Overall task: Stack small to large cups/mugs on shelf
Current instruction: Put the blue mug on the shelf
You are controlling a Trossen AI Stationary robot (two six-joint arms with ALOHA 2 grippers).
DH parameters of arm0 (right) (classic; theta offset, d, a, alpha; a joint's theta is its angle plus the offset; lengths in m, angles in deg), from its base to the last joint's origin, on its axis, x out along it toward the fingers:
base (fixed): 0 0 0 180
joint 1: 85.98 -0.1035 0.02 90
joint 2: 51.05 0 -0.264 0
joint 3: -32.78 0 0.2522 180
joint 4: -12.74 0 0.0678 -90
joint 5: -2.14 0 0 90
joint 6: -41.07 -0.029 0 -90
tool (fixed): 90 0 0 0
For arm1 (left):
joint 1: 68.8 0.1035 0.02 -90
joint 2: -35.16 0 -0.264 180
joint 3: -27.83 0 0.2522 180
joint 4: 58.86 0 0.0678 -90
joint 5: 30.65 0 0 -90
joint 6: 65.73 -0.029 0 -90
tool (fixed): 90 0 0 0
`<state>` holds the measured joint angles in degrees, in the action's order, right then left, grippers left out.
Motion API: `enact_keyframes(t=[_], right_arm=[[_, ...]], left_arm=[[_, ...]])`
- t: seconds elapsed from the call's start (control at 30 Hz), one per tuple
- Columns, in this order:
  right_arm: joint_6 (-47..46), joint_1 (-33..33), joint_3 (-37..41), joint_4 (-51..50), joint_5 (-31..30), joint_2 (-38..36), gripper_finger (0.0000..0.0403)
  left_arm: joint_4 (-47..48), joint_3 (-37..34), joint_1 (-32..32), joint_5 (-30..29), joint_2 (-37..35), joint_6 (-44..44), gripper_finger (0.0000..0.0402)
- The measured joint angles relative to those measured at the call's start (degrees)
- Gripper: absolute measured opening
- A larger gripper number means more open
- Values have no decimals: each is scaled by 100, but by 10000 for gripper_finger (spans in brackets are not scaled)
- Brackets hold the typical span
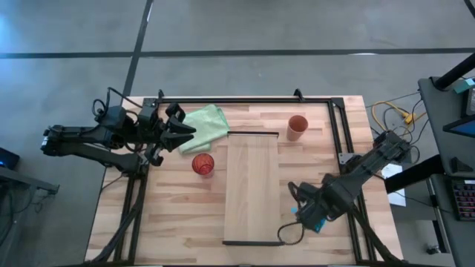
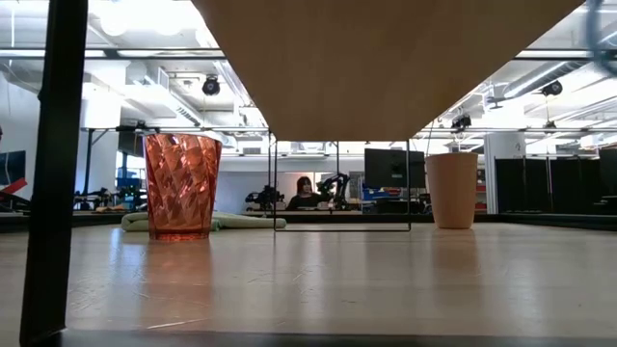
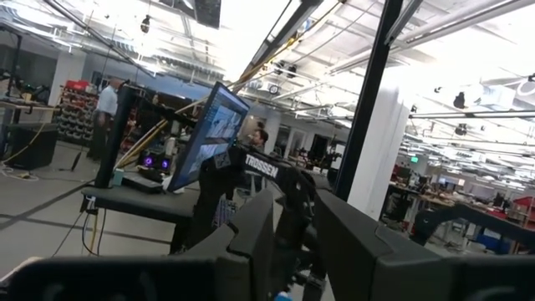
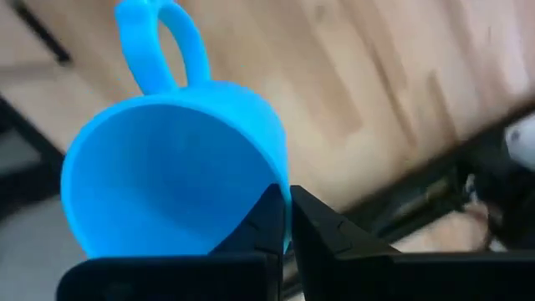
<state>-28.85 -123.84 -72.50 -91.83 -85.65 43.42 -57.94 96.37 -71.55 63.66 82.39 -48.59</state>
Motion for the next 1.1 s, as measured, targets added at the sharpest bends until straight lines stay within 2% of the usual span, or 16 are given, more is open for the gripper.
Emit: enact_keyframes(t=[0.13, 0.3, 0.47, 0.53, 0.63, 0.77, 0.9, 1.1], right_arm=[[-408, 119, 57, 58, -989, -330, 9], [-421, 435, 53, 83, -2135, -819, 9], [217, 1014, 21, 75, -3321, -1378, 9], [598, 1362, 21, 82, -3566, -1546, 9], [1245, 1937, 21, 118, -3495, -1712, 9], [2070, 2407, 21, 516, -2879, -1789, 9], [2700, 2386, 21, 1357, -2023, -1827, 9], [3066, 2105, 19, 2233, -934, -1746, 9]], left_arm=[[-16, 0, -2, 0, 22, 3, 77], [-18, 0, 0, -2, 62, 29, 77], [-17, 0, 0, -2, 115, 47, 77], [-38, 0, 0, -2, 166, 47, 77], [1, 0, -2, -77, 194, 47, 77], [1, 0, -4, -517, 258, 49, 77], [10, 0, 0, -540, 308, 47, 77], [-15, 0, 2, -557, 271, 28, 77]])
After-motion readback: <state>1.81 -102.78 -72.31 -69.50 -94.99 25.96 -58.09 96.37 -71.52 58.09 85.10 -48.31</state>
